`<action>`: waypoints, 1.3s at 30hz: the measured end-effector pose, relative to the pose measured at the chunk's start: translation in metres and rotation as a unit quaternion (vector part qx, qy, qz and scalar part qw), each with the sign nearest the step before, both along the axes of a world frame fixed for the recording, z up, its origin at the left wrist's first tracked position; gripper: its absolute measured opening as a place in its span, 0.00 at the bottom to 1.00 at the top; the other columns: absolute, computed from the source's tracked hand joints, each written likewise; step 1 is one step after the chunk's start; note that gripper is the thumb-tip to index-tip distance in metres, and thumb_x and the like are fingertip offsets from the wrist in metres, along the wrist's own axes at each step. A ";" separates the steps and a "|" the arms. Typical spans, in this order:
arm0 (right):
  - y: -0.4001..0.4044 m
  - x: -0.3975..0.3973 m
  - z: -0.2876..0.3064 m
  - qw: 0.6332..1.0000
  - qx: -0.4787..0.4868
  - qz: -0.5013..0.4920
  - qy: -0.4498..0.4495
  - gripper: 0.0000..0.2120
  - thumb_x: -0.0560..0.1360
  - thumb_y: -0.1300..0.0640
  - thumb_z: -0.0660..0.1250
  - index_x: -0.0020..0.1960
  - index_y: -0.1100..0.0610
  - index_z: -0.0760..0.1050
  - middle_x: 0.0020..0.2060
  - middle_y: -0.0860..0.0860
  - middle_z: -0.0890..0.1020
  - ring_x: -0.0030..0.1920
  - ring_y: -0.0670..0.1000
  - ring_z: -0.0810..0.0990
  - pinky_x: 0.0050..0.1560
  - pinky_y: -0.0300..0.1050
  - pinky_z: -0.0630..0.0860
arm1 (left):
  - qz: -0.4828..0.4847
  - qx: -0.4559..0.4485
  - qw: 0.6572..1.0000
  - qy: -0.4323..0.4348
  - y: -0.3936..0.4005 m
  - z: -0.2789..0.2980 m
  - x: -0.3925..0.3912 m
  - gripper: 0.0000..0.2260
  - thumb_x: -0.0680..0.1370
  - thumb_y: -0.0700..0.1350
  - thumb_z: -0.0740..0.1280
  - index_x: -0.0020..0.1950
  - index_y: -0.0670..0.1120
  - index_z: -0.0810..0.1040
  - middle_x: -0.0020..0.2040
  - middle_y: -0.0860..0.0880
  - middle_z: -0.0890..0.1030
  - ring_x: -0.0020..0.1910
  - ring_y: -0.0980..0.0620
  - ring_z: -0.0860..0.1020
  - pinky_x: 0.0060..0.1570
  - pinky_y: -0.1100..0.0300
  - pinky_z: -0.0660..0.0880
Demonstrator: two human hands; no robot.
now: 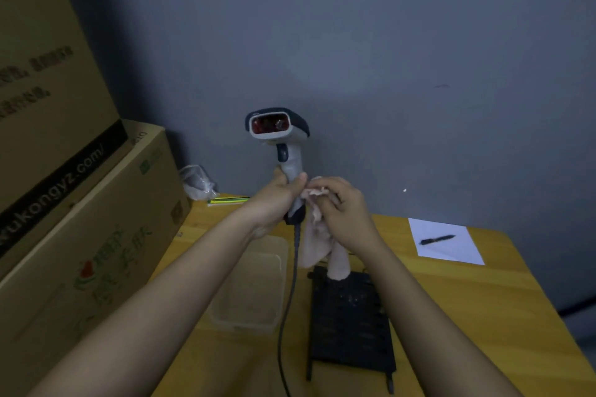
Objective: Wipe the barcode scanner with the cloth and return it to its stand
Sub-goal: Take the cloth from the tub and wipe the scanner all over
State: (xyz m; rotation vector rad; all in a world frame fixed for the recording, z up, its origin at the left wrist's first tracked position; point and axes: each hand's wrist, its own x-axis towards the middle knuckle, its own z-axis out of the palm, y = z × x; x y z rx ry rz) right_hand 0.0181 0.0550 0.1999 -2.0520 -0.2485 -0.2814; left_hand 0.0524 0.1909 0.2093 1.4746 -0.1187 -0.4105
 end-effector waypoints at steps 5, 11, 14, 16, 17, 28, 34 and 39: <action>0.008 -0.009 -0.010 0.998 0.065 -0.018 0.019 0.09 0.78 0.58 0.62 0.56 0.52 0.78 0.55 0.51 0.79 0.54 0.46 0.77 0.53 0.35 0.75 | 0.030 -0.093 0.993 0.067 -0.002 0.000 0.005 0.21 0.81 0.47 0.54 0.71 0.38 0.60 0.66 0.34 0.70 0.60 0.45 0.72 0.58 0.56 0.71; 0.024 -0.004 -0.017 0.968 0.236 -0.088 0.009 0.09 0.78 0.60 0.63 0.55 0.55 0.79 0.50 0.50 0.83 0.51 0.42 0.80 0.48 0.32 0.76 | 0.027 -0.092 0.993 0.067 -0.009 -0.014 0.009 0.22 0.81 0.50 0.54 0.68 0.35 0.64 0.58 0.36 0.73 0.57 0.42 0.74 0.56 0.51 0.71; 0.027 -0.002 -0.021 0.969 0.232 -0.086 -0.006 0.10 0.78 0.58 0.63 0.57 0.55 0.78 0.54 0.52 0.82 0.55 0.44 0.79 0.53 0.36 0.77 | 0.041 -0.072 0.996 0.042 -0.013 -0.021 0.008 0.19 0.81 0.49 0.53 0.67 0.38 0.63 0.57 0.37 0.74 0.53 0.43 0.76 0.53 0.52 0.73; 0.025 -0.006 -0.030 0.980 0.190 -0.052 0.008 0.13 0.79 0.61 0.62 0.61 0.55 0.76 0.59 0.52 0.80 0.59 0.44 0.77 0.57 0.35 0.75 | 0.049 -0.070 0.996 0.040 -0.012 -0.024 0.009 0.18 0.82 0.49 0.52 0.65 0.38 0.64 0.52 0.41 0.77 0.49 0.48 0.78 0.48 0.58 0.76; 0.023 -0.009 -0.035 0.984 0.174 -0.026 0.019 0.14 0.79 0.63 0.61 0.63 0.56 0.75 0.61 0.51 0.78 0.60 0.42 0.76 0.58 0.32 0.73 | 0.056 -0.064 0.996 0.042 -0.011 -0.024 0.010 0.20 0.82 0.50 0.52 0.66 0.37 0.64 0.53 0.40 0.77 0.50 0.47 0.78 0.50 0.56 0.77; -0.021 -0.010 0.002 0.992 -0.034 -0.118 -0.043 0.10 0.77 0.55 0.63 0.57 0.48 0.68 0.53 0.45 0.72 0.51 0.36 0.72 0.50 0.32 0.71 | 0.009 0.039 0.999 0.006 0.011 -0.040 -0.002 0.13 0.80 0.48 0.56 0.63 0.48 0.61 0.49 0.51 0.74 0.53 0.52 0.75 0.53 0.49 0.75; 0.007 -0.013 0.032 0.940 -0.080 -0.173 -0.284 0.07 0.73 0.67 0.67 0.51 0.64 0.78 0.51 0.60 0.77 0.50 0.43 0.71 0.49 0.23 0.66 | -0.003 0.049 0.998 -0.037 0.014 -0.035 -0.006 0.14 0.79 0.48 0.59 0.63 0.49 0.62 0.51 0.51 0.76 0.54 0.50 0.77 0.53 0.50 0.77; 0.042 -0.007 0.028 0.945 -0.105 -0.116 -0.287 0.09 0.74 0.65 0.65 0.53 0.63 0.79 0.49 0.61 0.80 0.51 0.57 0.78 0.51 0.45 0.74 | 0.000 0.096 0.987 -0.126 0.010 -0.027 -0.014 0.14 0.79 0.41 0.60 0.63 0.47 0.63 0.48 0.51 0.75 0.48 0.53 0.77 0.45 0.61 0.77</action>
